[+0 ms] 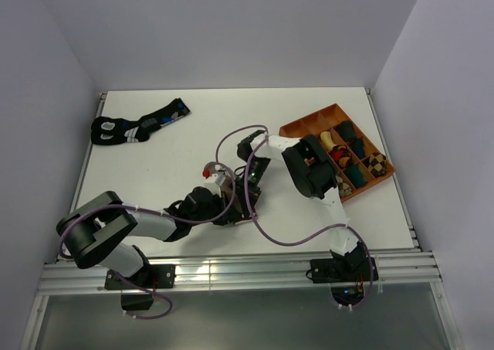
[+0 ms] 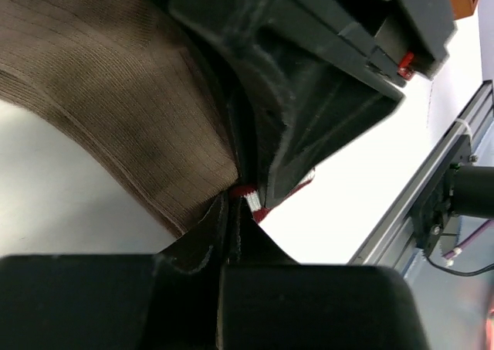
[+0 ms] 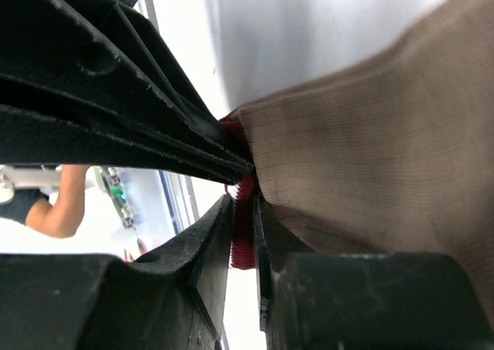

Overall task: Roll the socks
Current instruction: Roll the sock at the center of the board.

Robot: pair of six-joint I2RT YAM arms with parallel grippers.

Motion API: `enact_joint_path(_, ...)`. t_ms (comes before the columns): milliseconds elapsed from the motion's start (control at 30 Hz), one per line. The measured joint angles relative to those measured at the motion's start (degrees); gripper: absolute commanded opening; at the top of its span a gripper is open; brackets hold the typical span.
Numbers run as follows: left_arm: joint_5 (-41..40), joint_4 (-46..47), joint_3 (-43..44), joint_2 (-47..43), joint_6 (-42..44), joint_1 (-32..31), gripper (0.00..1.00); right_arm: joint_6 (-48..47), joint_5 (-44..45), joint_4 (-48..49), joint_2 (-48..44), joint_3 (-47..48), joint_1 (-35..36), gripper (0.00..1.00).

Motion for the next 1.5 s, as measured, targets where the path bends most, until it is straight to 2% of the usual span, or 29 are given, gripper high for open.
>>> enact_joint_path(300, 0.31, -1.42, 0.87, 0.57, -3.8, 0.02, 0.0, 10.38, 3.19, 14.56, -10.08, -9.33, -0.33, 0.45)
enact_joint_path(500, 0.79, -3.5, 0.98, -0.22, -6.49, 0.2, 0.0, 15.28, 5.53, 22.53, -17.99, -12.83, -1.38, 0.47)
enact_joint_path(767, 6.54, -6.82, 0.31, -1.57, -9.68, 3.63, 0.0, 17.59, 8.92, 28.11, -25.55, -16.72, -4.11, 0.47)
enact_joint_path(1233, 21.27, -12.96, 2.49, 1.05, -11.17, 11.37, 0.0, 12.37, 17.05, 37.62, -43.47, -32.48, -4.07, 0.49)
enact_joint_path(1333, 23.28, -14.12, 3.39, 2.05, -11.15, 12.04, 0.0, 9.88, 19.93, 39.85, -47.34, -37.33, -1.66, 0.49)
enact_joint_path(1500, 27.1, -14.62, 4.42, 4.42, -11.26, 13.07, 0.0, 5.95, 25.75, 46.66, -54.18, -46.45, 6.8, 0.51)
